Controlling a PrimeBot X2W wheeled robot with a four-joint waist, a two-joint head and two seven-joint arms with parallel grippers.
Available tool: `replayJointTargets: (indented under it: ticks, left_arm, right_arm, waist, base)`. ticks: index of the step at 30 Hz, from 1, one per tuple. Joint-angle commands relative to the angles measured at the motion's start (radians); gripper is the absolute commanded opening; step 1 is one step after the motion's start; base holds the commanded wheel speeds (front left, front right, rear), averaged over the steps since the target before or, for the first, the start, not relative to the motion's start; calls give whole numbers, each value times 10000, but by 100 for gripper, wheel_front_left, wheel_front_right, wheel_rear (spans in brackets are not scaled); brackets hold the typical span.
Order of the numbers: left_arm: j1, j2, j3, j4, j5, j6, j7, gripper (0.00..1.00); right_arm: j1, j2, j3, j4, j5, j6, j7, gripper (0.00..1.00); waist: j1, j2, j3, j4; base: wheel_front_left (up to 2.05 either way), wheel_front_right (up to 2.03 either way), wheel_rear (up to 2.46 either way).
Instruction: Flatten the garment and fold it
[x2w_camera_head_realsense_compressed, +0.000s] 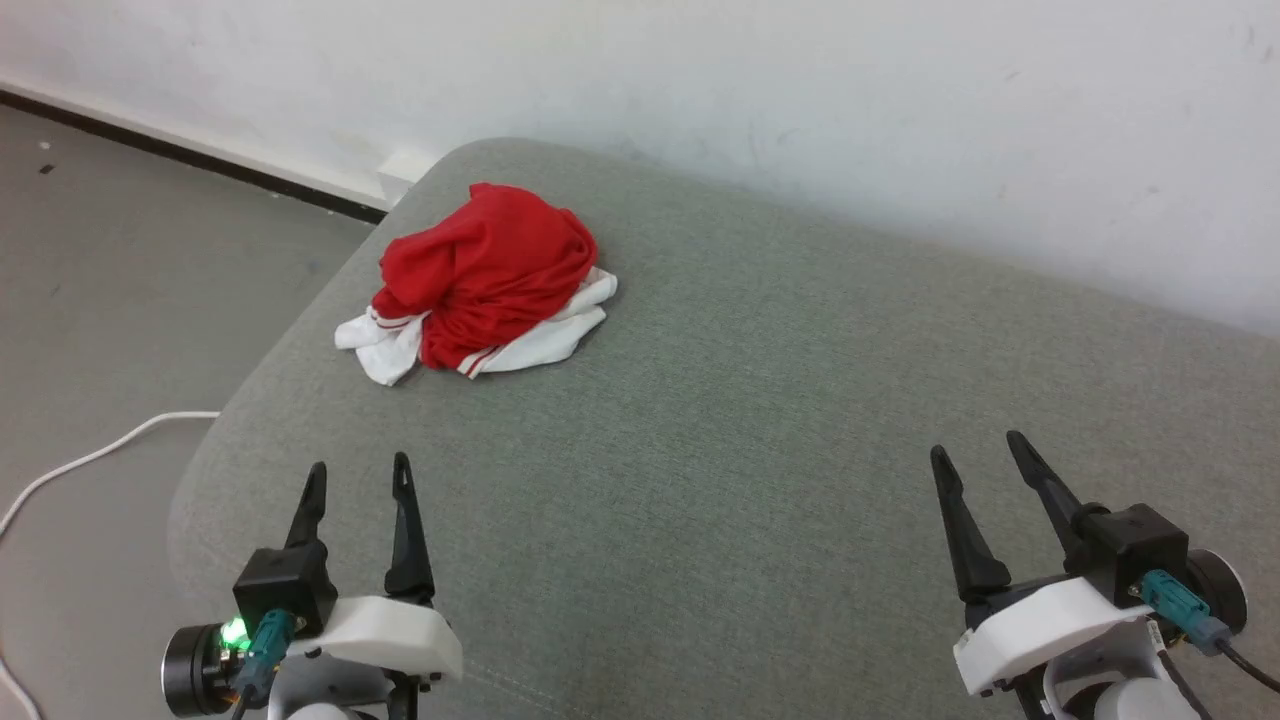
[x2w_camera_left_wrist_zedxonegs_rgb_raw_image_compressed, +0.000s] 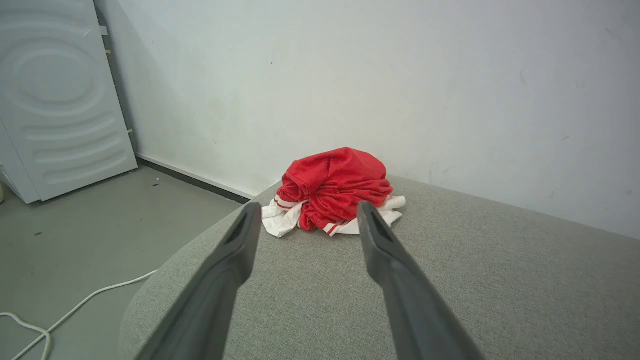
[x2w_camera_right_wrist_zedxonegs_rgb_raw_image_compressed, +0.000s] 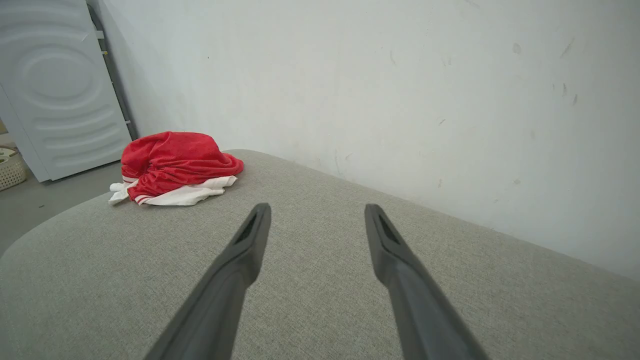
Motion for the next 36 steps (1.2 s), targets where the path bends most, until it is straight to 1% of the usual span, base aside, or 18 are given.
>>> replayJointTargets:
  ticks: [1, 36]
  left_arm:
    - [65, 71, -41, 50, -74, 104, -107, 100]
    - [12, 257, -401, 406, -762, 783, -839, 100]
  right_arm:
    - [-117, 29, 19, 47, 83, -15, -93, 100]
    - [-133, 41, 111, 199, 365, -21, -543, 100]
  waist:
    - [0, 0, 11, 142]
    - [0, 0, 40, 2107]
  base:
    - [0, 0, 0]
    - [0, 0, 0]
